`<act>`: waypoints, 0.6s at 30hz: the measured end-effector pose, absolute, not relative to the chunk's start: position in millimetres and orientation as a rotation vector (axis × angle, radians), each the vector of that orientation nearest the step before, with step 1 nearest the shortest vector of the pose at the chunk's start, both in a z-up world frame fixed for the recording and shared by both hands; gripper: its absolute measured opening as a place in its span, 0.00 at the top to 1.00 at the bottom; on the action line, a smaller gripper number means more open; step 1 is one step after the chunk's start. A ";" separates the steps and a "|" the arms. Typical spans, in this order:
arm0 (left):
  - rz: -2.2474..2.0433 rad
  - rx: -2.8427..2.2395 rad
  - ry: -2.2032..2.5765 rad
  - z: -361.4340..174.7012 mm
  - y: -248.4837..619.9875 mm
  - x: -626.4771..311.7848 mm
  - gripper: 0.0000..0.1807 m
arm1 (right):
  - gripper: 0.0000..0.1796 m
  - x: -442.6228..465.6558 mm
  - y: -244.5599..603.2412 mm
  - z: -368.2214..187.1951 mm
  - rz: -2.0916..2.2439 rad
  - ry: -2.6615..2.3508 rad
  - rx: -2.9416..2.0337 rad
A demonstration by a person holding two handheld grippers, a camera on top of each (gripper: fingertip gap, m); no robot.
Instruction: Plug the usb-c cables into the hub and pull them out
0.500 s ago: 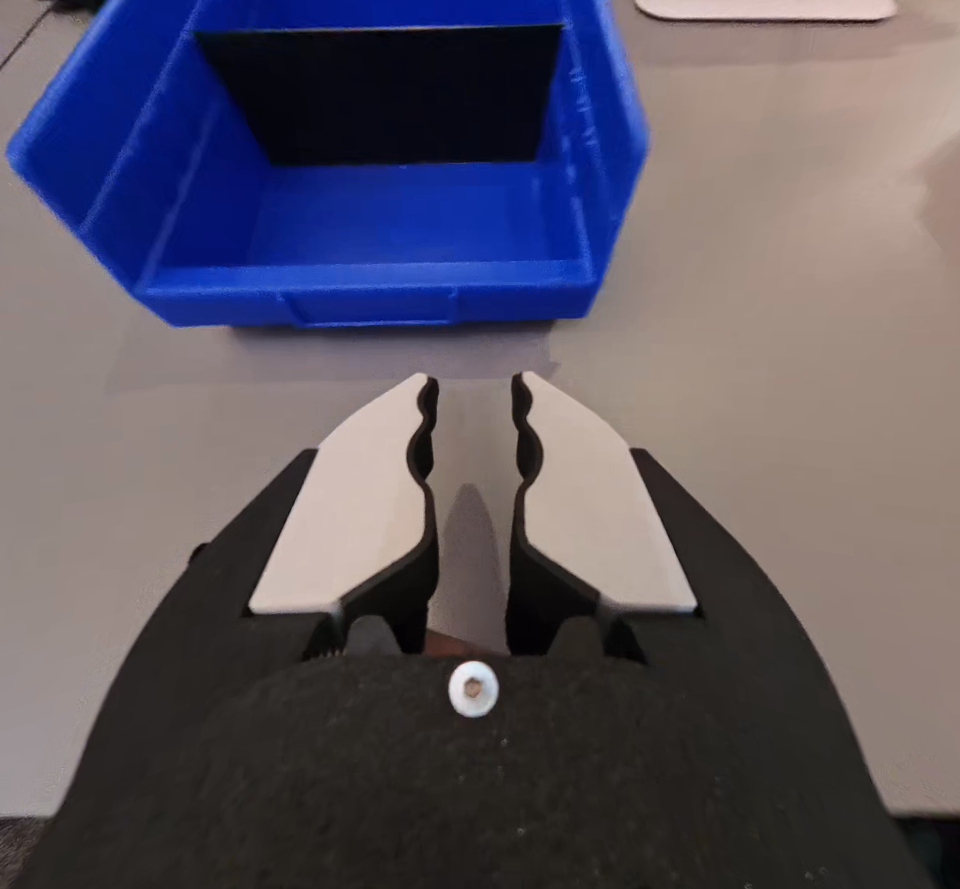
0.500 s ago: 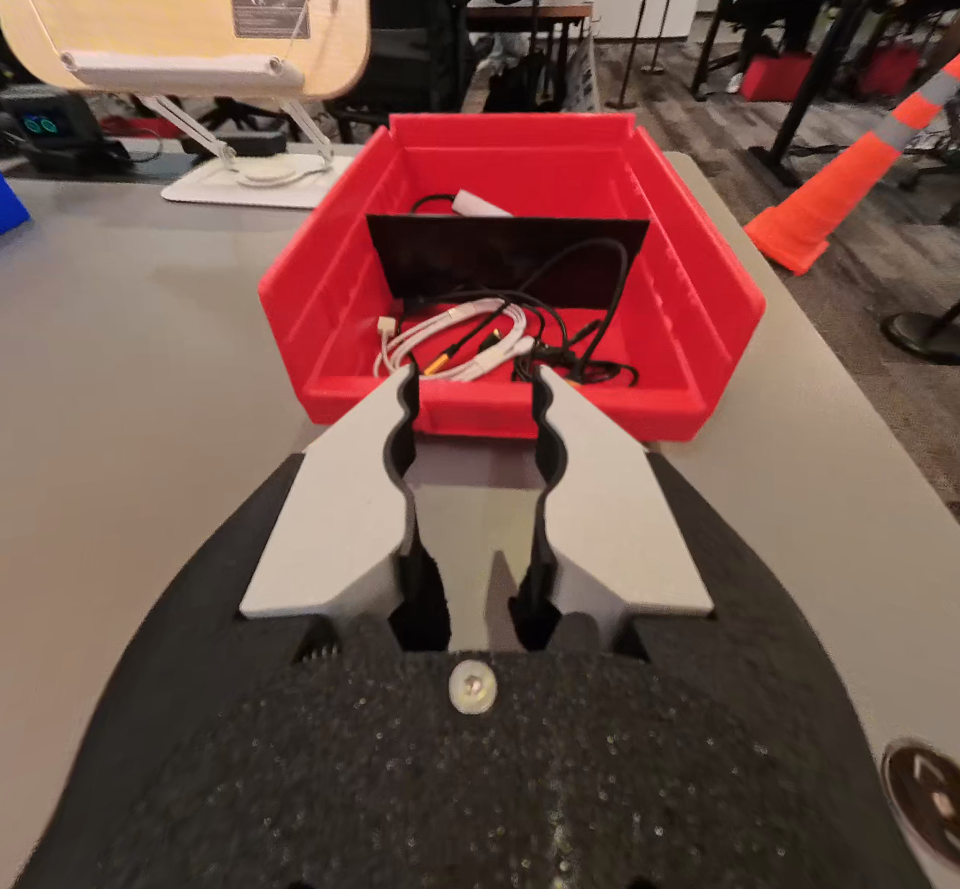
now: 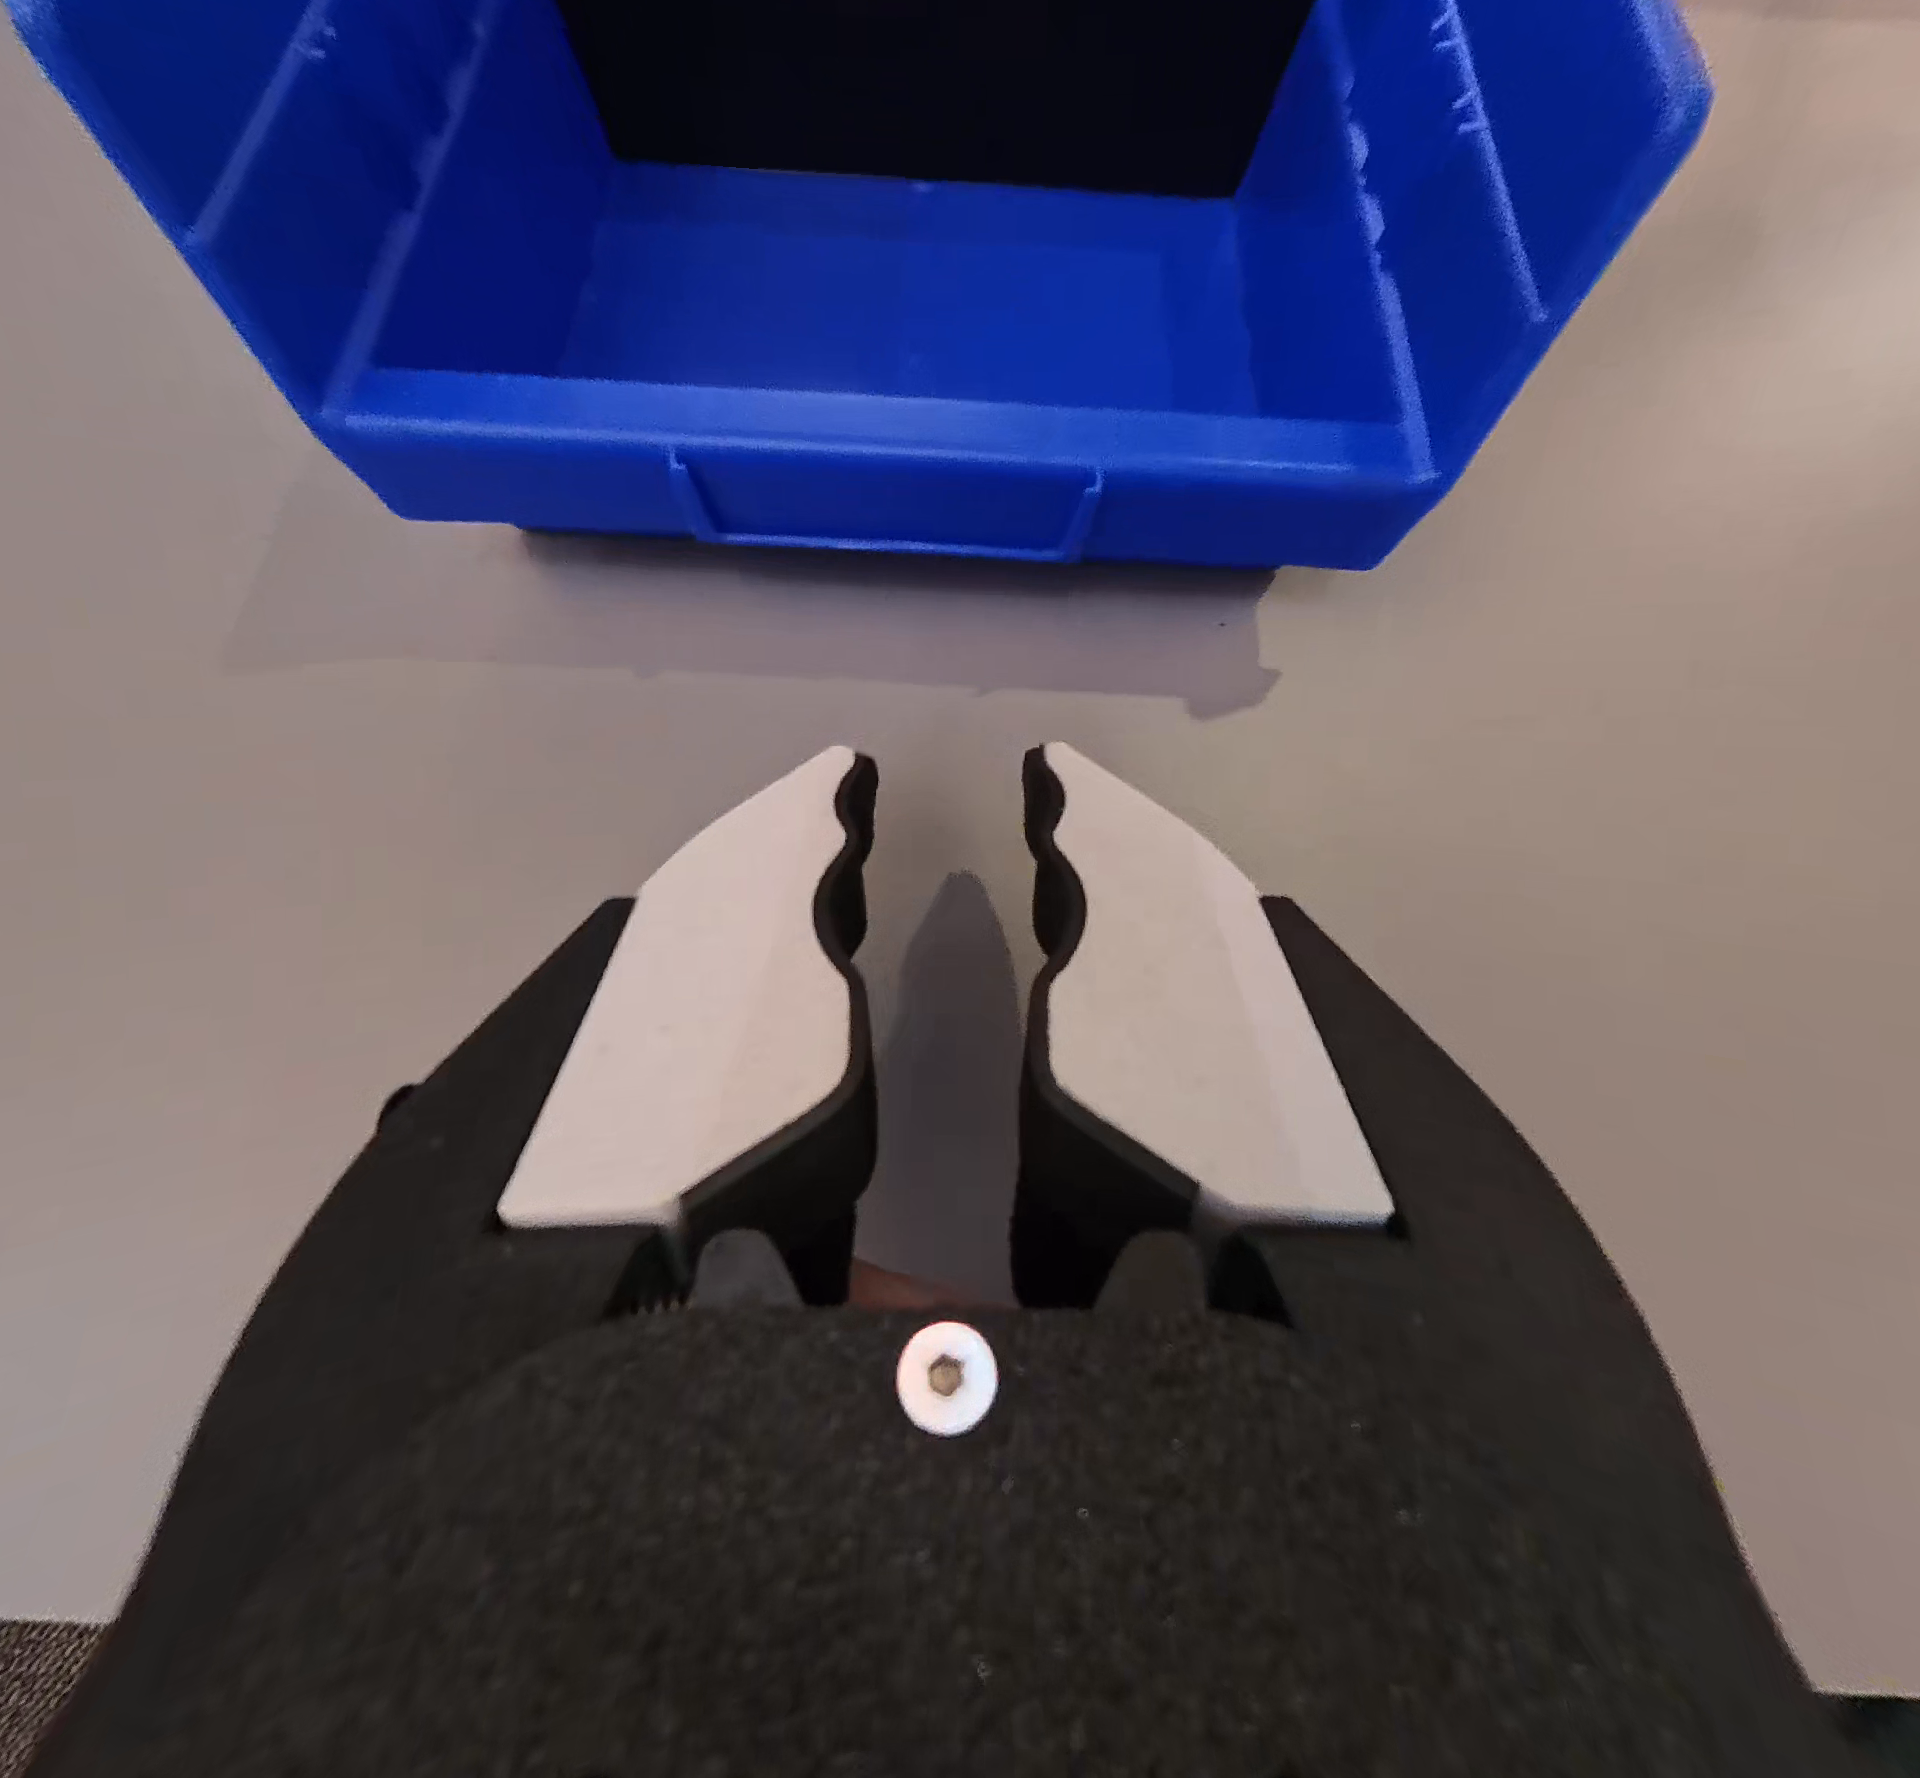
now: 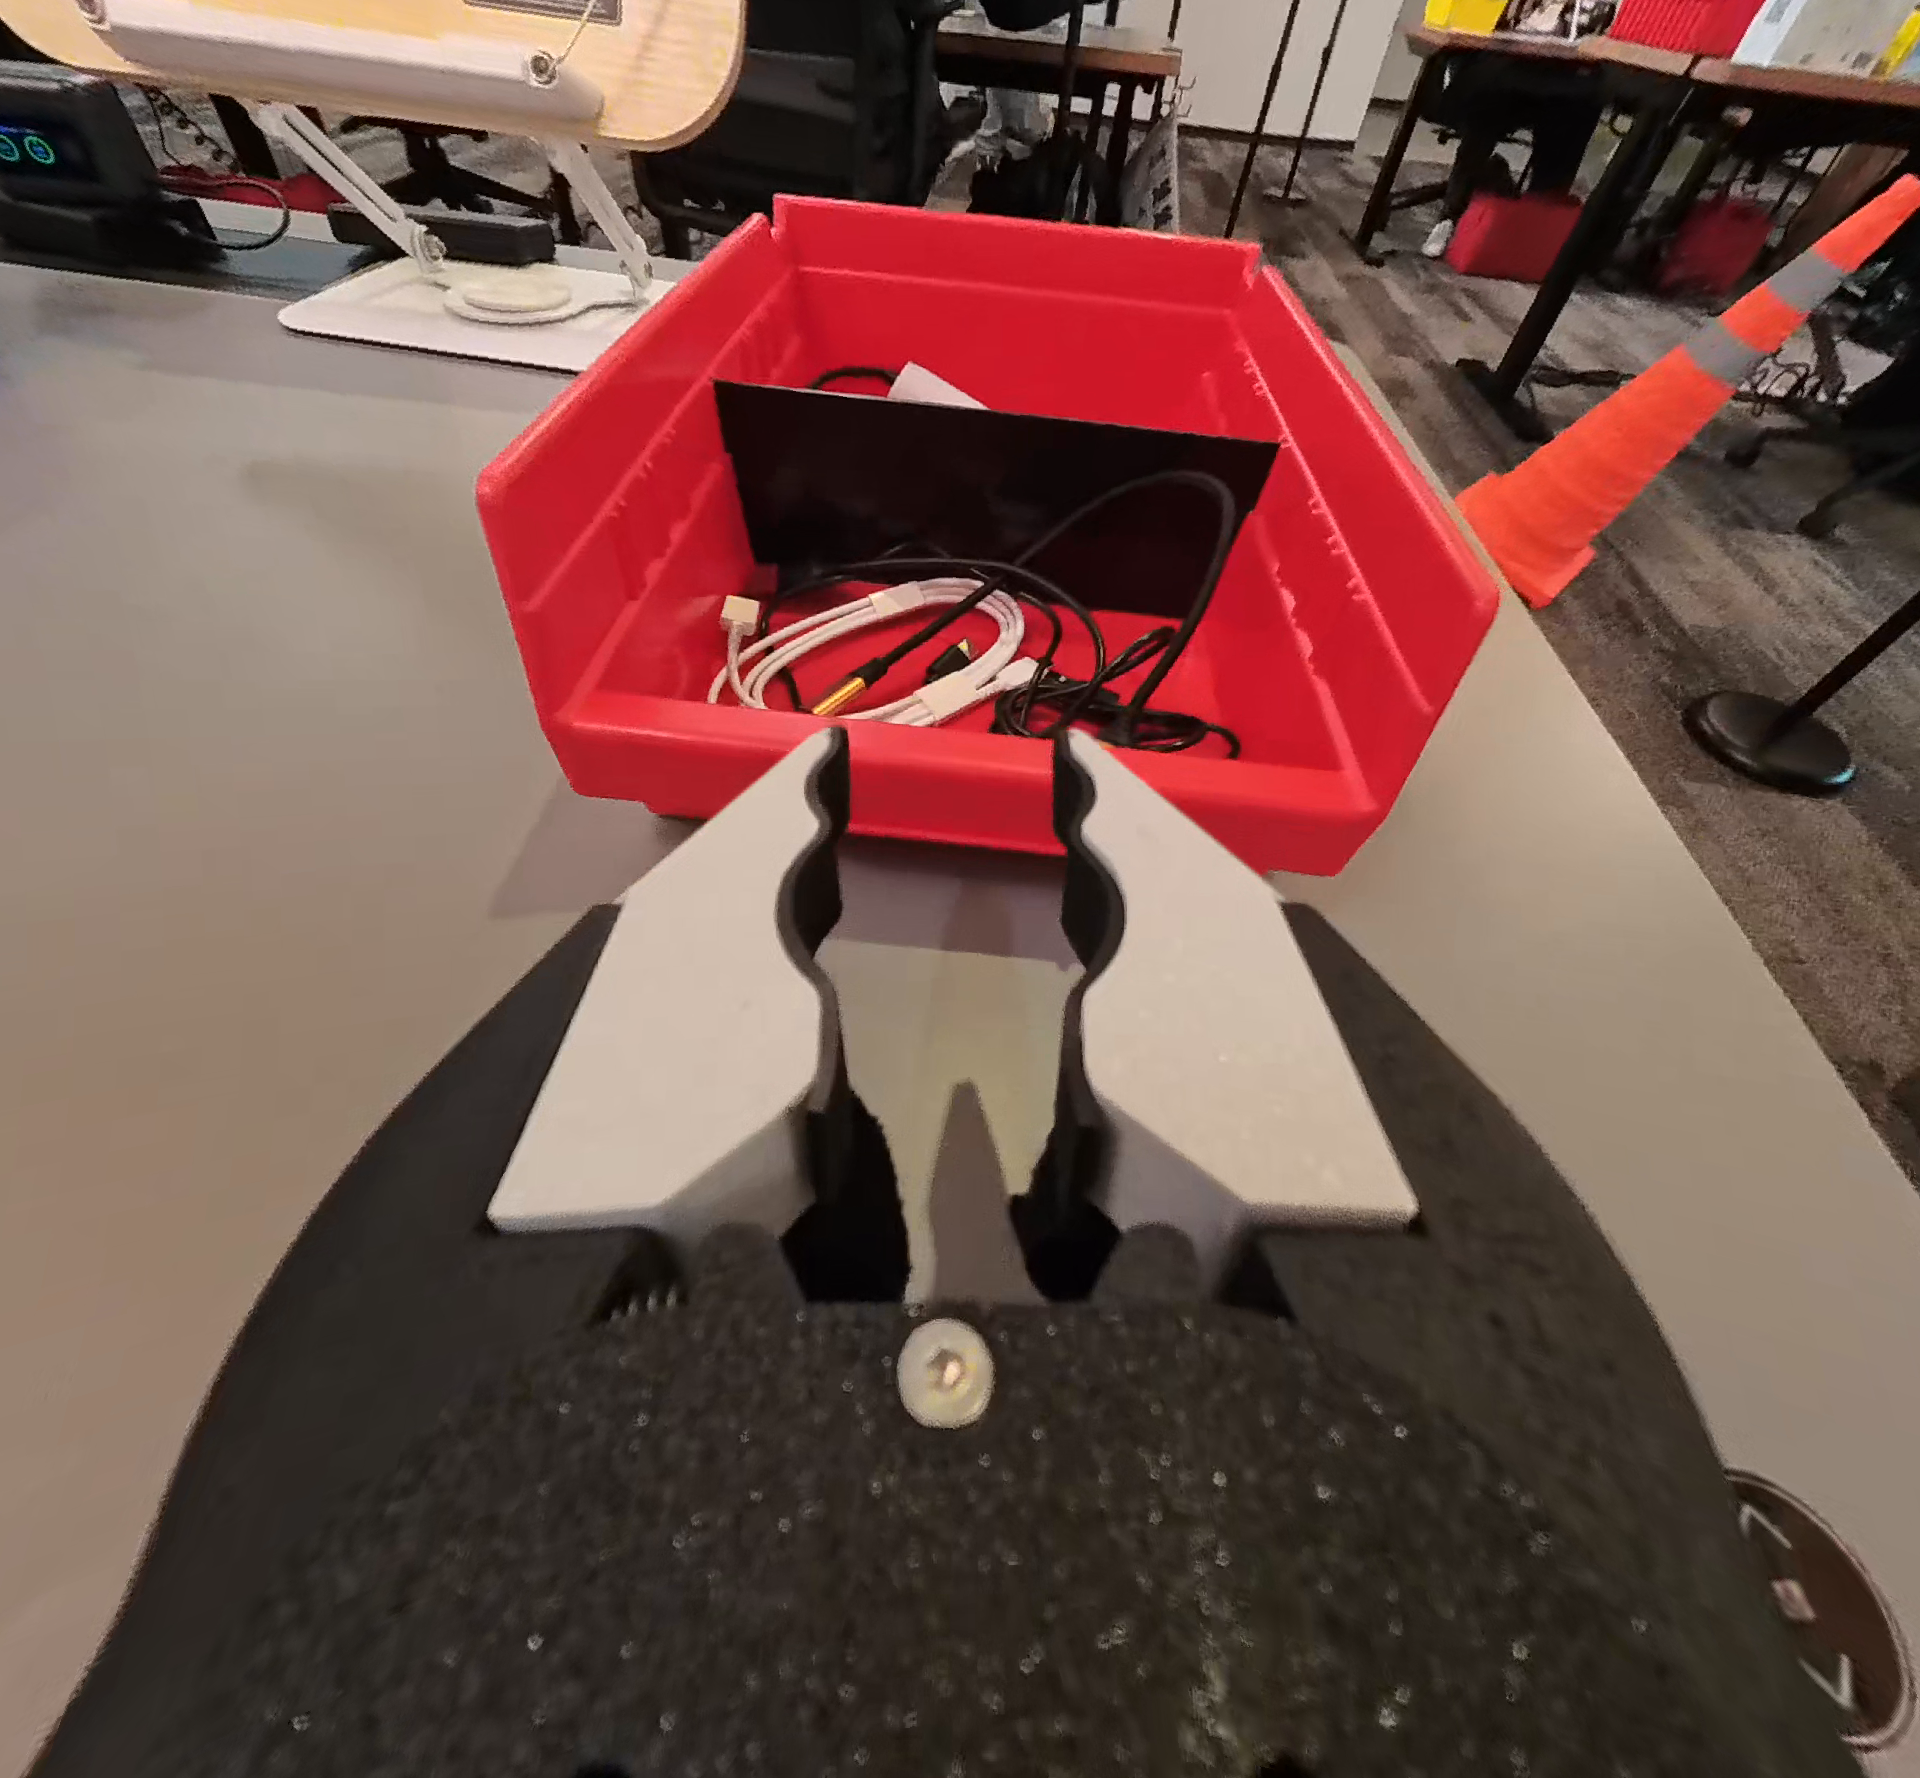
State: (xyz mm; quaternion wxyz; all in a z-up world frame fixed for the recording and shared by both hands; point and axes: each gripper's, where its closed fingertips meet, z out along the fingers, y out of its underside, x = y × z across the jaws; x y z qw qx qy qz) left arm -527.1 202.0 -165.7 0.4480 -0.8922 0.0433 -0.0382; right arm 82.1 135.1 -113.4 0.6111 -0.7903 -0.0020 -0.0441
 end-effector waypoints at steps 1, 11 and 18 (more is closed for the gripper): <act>-0.089 -2.208 0.107 -165.7 202.2 -527.9 0.85 | 0.79 82.3 135.0 -113.1 -0.091 0.004 -1.821; -0.028 -2.199 0.151 -164.0 201.5 -528.3 0.85 | 0.79 76.0 135.5 -115.4 -0.114 -0.038 -1.835; -0.010 -2.190 0.157 -162.3 203.6 -527.5 0.85 | 0.79 78.3 135.0 -115.7 -0.101 -0.023 -1.834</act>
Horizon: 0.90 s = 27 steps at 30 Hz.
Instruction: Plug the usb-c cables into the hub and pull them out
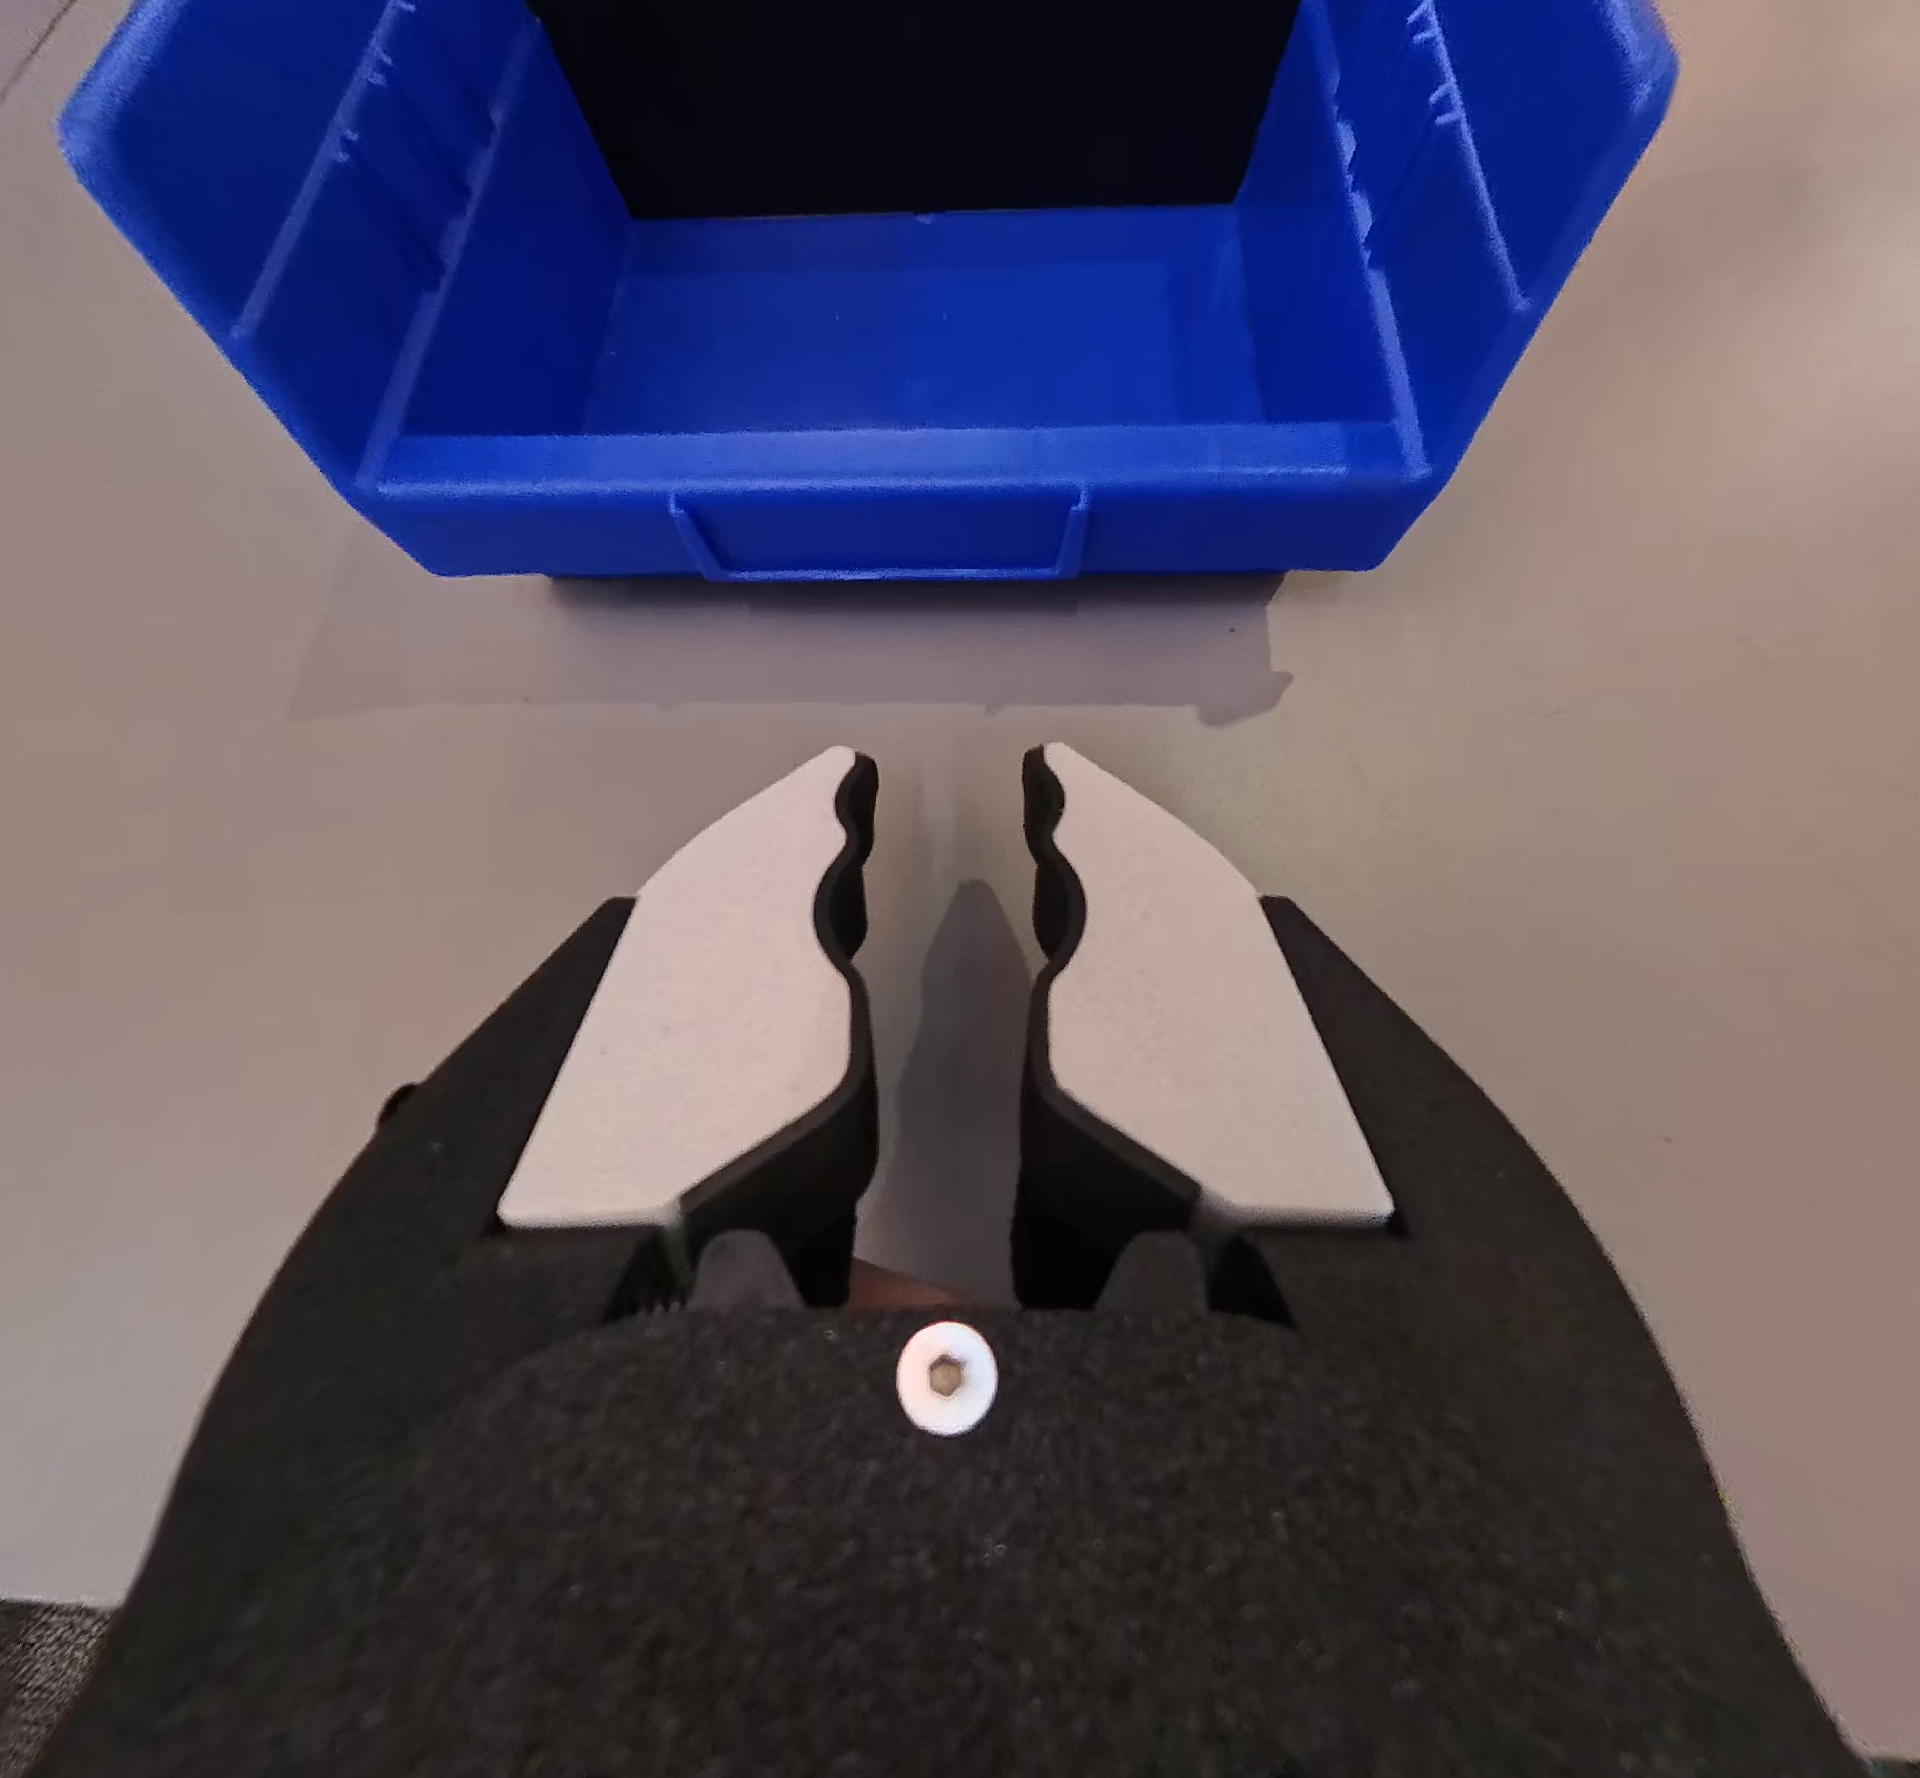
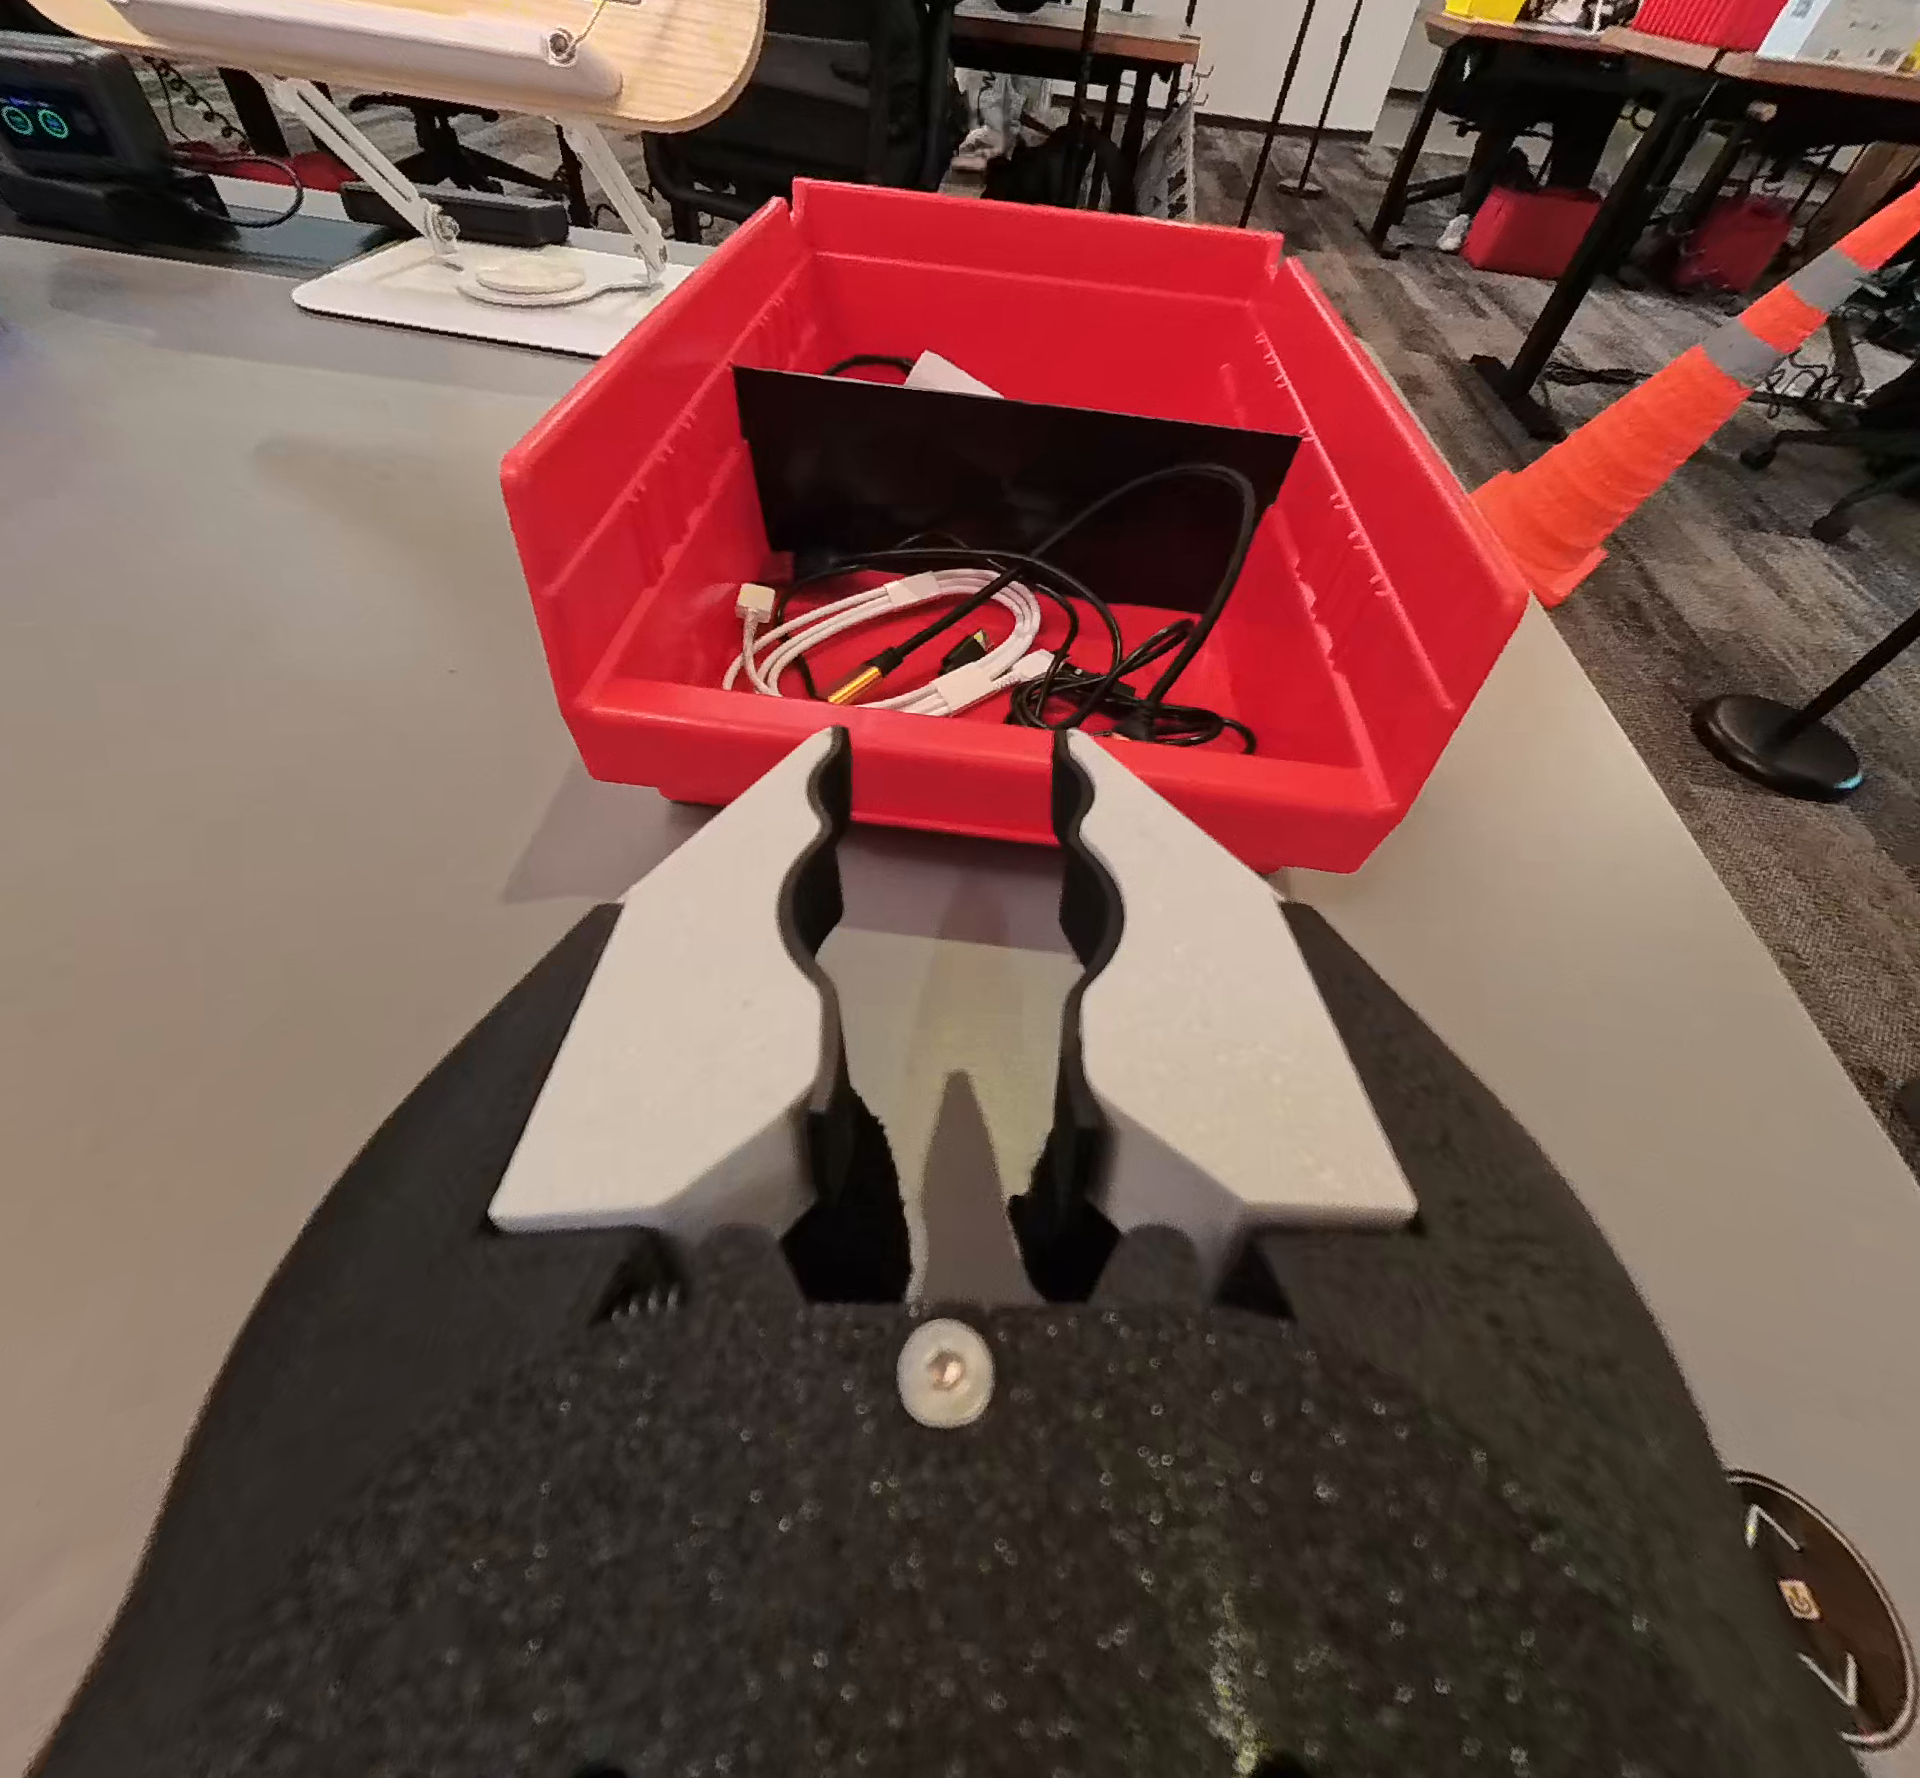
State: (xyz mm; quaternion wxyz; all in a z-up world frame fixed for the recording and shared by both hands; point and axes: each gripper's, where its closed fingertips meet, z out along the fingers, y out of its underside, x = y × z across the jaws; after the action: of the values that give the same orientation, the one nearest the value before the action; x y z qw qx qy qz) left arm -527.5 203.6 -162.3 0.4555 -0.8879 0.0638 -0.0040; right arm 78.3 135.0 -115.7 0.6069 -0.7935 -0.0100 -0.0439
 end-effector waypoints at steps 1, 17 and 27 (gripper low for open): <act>-0.004 -2.188 0.162 -162.0 204.6 -526.8 0.85 | 0.79 78.4 134.7 -115.9 -0.104 -0.024 -1.836; -0.255 -1.702 0.571 -94.1 187.7 -358.8 0.64 | 0.61 -12.7 154.2 -115.6 0.054 -0.239 -1.873; -0.342 -1.696 0.926 -113.7 119.5 -272.7 0.66 | 0.57 -51.1 210.6 -115.6 -0.003 -0.213 -1.962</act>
State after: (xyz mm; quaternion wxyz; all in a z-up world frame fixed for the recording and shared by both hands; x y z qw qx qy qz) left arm -272.7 119.5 -113.7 0.5559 -0.7184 0.3922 -0.1451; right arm -51.1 210.6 -115.6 0.5514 -0.8294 -0.0899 -0.0015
